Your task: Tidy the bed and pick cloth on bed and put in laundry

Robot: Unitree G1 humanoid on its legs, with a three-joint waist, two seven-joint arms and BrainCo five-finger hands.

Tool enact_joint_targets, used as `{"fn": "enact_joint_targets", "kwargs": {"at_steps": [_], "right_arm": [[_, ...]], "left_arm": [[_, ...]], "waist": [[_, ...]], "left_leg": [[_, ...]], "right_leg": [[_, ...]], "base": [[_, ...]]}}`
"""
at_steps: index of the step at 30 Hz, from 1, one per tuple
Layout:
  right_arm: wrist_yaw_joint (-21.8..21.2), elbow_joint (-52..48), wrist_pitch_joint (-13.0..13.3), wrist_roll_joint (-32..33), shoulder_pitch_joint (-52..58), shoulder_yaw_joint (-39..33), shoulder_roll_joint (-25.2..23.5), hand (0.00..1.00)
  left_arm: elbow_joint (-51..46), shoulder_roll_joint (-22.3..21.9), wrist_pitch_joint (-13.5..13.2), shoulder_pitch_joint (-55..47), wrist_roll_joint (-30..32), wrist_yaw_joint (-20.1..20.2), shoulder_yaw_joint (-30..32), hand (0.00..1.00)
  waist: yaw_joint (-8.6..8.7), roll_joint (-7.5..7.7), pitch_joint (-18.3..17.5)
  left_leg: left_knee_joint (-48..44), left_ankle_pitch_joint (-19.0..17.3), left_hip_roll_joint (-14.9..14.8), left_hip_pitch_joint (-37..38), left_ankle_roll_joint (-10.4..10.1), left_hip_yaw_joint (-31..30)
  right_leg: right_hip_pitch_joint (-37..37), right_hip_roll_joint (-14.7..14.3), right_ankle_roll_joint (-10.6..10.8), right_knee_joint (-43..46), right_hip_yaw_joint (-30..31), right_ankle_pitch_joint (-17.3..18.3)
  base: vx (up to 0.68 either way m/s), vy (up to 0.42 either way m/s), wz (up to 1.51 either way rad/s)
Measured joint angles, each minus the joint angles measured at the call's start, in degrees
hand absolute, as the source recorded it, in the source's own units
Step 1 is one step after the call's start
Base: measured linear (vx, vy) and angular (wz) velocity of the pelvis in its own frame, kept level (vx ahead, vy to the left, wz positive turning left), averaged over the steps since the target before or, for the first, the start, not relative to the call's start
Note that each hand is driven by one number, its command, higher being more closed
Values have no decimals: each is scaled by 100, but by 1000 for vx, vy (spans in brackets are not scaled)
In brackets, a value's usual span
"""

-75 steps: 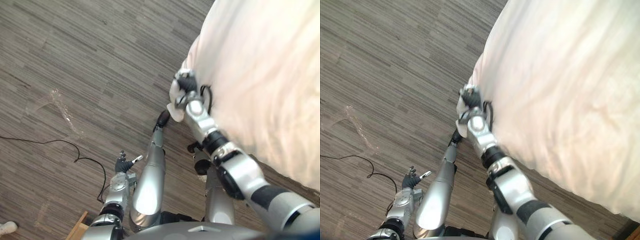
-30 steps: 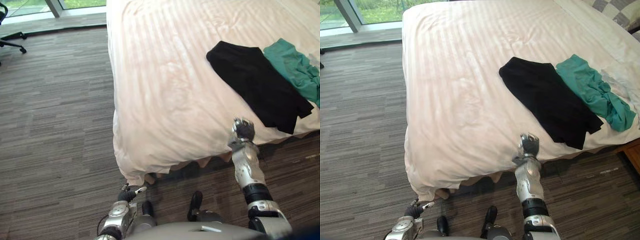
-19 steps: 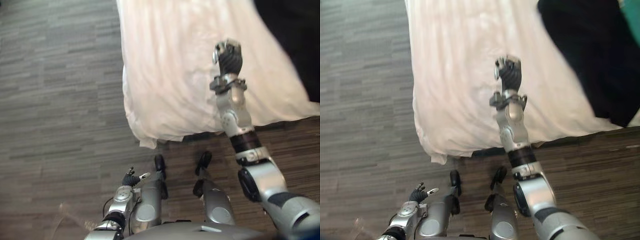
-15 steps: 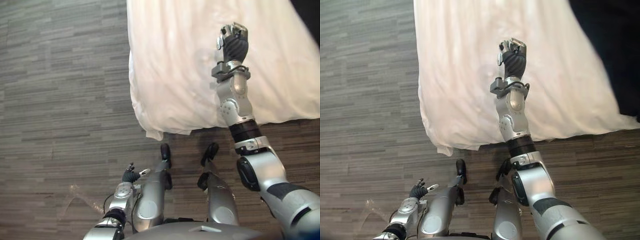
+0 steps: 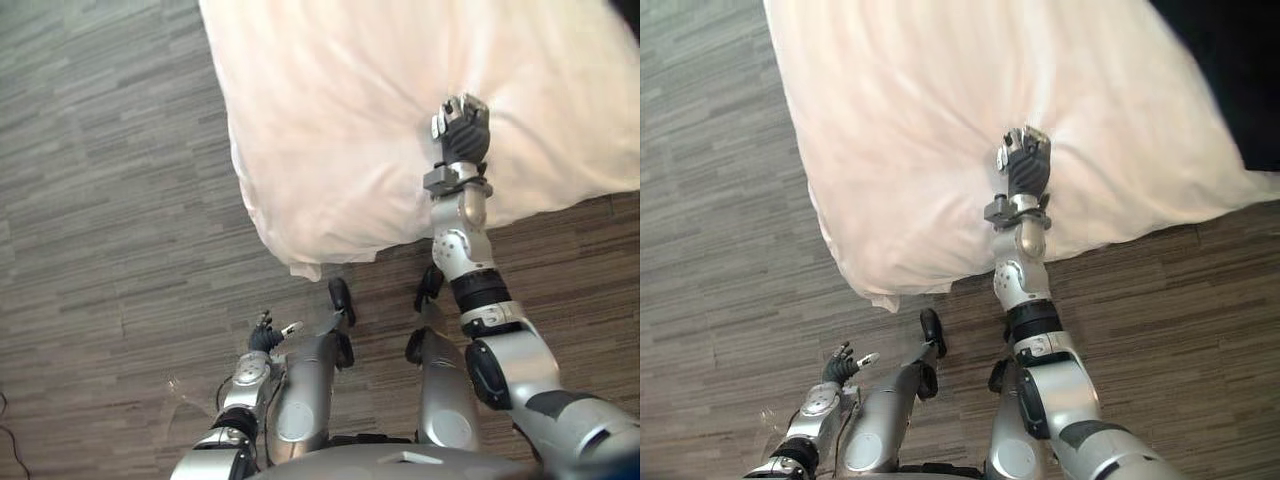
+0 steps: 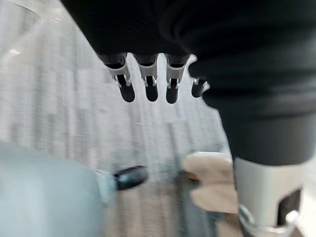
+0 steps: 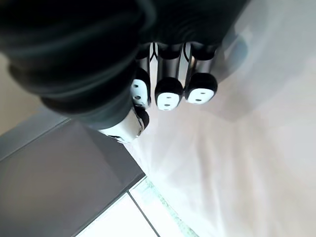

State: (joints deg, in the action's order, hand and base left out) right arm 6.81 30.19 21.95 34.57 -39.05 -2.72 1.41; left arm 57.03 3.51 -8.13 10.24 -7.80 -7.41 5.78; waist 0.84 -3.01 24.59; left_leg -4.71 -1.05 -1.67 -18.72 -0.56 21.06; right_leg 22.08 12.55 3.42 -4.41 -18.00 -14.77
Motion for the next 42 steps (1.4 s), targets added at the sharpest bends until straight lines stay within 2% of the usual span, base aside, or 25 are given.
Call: {"fn": "enact_joint_targets", "kwargs": {"at_steps": [4, 6, 7, 9, 10, 12, 14, 15, 18, 22, 23, 25, 27, 29, 30, 31, 35, 38, 40, 41, 42], "right_arm": [[-14, 28, -139, 69, 482, -726, -625, 100], [78, 320, -326, 164, 783, -1197, -831, 100], [241, 811, -533, 317, 1080, -1568, -765, 100], [506, 1620, -815, 472, 1792, -2004, -596, 100], [602, 1980, -986, 468, 2385, -2069, -478, 100], [628, 2136, -1059, 459, 2847, -2079, -387, 100], [626, 2348, -1155, 436, 3216, -2079, -266, 100], [614, 2456, -1194, 335, 3404, -2079, -219, 0], [546, 2608, -1288, 145, 3690, -2033, -137, 0], [443, 2821, -1474, -403, 3838, -1977, -142, 0], [439, 2824, -1493, -557, 3875, -1913, -128, 0], [431, 2946, -1537, -844, 3812, -1679, -38, 0], [423, 3039, -1599, -1155, 3745, -1462, 173, 0], [429, 3041, -1606, -1444, 3747, -1445, 293, 0], [414, 3044, -1628, -1560, 3765, -1447, 343, 0], [411, 3056, -1659, -1584, 3800, -1449, 336, 0], [340, 3043, -1738, -1751, 4143, -1444, 314, 0], [344, 3033, -1775, -1794, 4271, -1398, 211, 0], [348, 2970, -1790, -1793, 4332, -1355, 148, 0], [346, 2907, -1789, -1795, 4314, -1333, 152, 0], [358, 2877, -1789, -1790, 4218, -1400, 205, 0]], "left_arm": [[-8, -39, 15, 4, -62, 2, 353, 0], [-17, -9, 18, -20, -70, 2, 424, 0], [-52, -25, 20, -12, -70, 2, 432, 0], [-155, -84, 26, -19, -66, 2, 435, 0], [-159, -65, 51, -54, -63, 1, 498, 0], [-155, -68, 81, -77, -63, 0, 568, 0], [-136, -57, 128, -128, -60, -1, 612, 0], [-134, -58, 131, -177, -58, 1, 611, 0], [-109, -60, 174, -370, -49, 2, 611, 0], [-108, -57, 174, -772, 9, 2, 611, 0], [-108, -43, 172, -838, 8, 2, 613, 0], [-108, -5, 171, -964, 8, 1, 610, 0], [-79, -22, 170, -1037, 8, 1, 598, 0], [85, -25, 172, -1087, 14, 0, 540, 0], [112, -20, 175, -1065, 55, 0, 474, 0], [155, 16, 193, -1031, 57, 0, 366, 0], [340, 42, 303, -1069, 431, 3, 7, 0], [516, 102, 329, -1083, 520, 7, -199, 0], [514, 110, 348, -1098, 533, 3, -288, 0], [507, 110, 348, -1106, 585, 2, -273, 0], [480, 33, 351, -1088, 675, 3, -227, 0]], "waist": [[175, 204, -102], [182, 361, -213], [185, 421, -247], [223, 415, -272], [307, 411, -284], [372, 376, -312], [493, 319, -490], [500, 290, -641], [502, 233, -934], [470, 245, -1201], [441, 281, -1234], [396, 332, -1252], [252, 305, -1266], [264, 217, -1346], [304, 167, -1368], [307, 210, -1361], [327, 245, -1399], [454, 257, -1391], [441, 256, -1383], [421, 235, -1326], [424, 59, -1183]], "left_leg": [[-241, -217, -173, 205, -70, 130], [-330, -303, -289, 284, -114, 276], [-360, -350, -352, 361, -145, 346], [-341, -402, -440, 484, -222, 429], [-303, -441, -512, 647, -284, 536], [-225, -475, -570, 871, -337, 691], [-141, -520, -626, 1108, -414, 835], [-80, -541, -655, 1254, -452, 945], [36, -578, -708, 1629, -516, 1108], [33, -671, -722, 1896, -585, 1189], [-116, -742, -696, 1884, -566, 930], [-558, -970, -670, 1742, -489, -232], [-984, -1371, -585, 1741, -449, -1307], [-1037, -1678, -502, 1803, -428, -1677], [-952, -1829, -475, 1831, -388, -1650], [-863, -1852, -403, 1888, -344, -1554], [-406, -1744, -103, 2401, -188, -1158], [-317, -1717, 42, 2586, -148, -919], [-342, -1687, -11, 2598, -102, -656], [-347, -1652, -39, 2578, -49, -381], [-327, -1648, -193, 2633, -41, -103]], "right_leg": [[-286, -154, -14, -97, 89, 10], [-322, -252, -52, -98, 203, 37], [-366, -315, -80, -99, 251, 61], [-422, -408, -121, -100, 315, 133], [-477, -468, -116, -100, 432, 171], [-563, -567, -146, -100, 582, 195], [-660, -670, -146, -100, 703, 242], [-714, -736, -151, -101, 817, 268], [-946, -846, -113, -108, 948, 376], [-1147, -922, -64, -138, 1177, 486], [-1155, -932, -64, -138, 1268, 486], [-1140, -967, -51, -109, 1520, 484], [-1129, -1066, 57, -110, 2013, 428], [-1040, -1125, 160, -137, 2279, 332], [-983, -1142, 208, -138, 2338, 278], [-954, -1096, 238, -138, 2431, 217], [-1031, -949, 332, -133, 2871, 64], [-1032, -916, 393, -109, 3100, -18], [-909, -1012, 78, -108, 2606, -263], [-827, -1026, -591, -30, 1743, -18], [-602, -922, -970, 672, 648, 807]], "base": [[62, -32, -24], [65, -46, -41], [83, -55, -36], [113, -58, -43], [107, -34, -45], [122, -28, -59], [117, -32, -59], [85, -21, -47], [84, -20, -34], [25, 5, -20], [3, 10, -37], [1, -4, -68], [-47, 46, -115], [-77, 101, -90], [-105, 158, -60], [-103, 169, -48], [-34, 122, -54], [29, 83, -40], [18, -7, -61], [-30, -32, -86], [-37, -16, -104]]}}
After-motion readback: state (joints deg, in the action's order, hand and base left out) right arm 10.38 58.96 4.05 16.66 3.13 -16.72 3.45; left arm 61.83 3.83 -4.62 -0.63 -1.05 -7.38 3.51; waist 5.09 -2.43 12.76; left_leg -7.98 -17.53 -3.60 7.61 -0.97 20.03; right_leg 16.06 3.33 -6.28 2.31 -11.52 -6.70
